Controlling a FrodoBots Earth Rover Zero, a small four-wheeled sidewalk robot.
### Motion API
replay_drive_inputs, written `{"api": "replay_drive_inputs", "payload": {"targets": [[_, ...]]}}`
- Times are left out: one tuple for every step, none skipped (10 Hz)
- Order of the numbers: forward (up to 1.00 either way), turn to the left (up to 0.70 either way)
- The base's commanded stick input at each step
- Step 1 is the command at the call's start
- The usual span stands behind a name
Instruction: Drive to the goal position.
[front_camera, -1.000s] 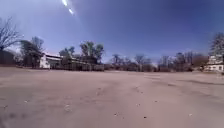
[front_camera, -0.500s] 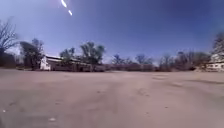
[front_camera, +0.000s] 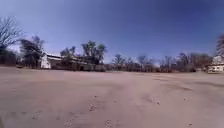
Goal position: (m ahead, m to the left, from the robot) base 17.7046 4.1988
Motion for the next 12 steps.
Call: {"api": "replay_drive_inputs", "payload": {"targets": [[1.0,0.0],[1.0,0.0],[1.0,0.0],[1.0,0.0],[1.0,0.0],[1.0,0.0],[1.0,0.0],[1.0,0.0],[1.0,0.0],[1.0,0.0],[1.0,0.0],[1.0,0.0]]}}
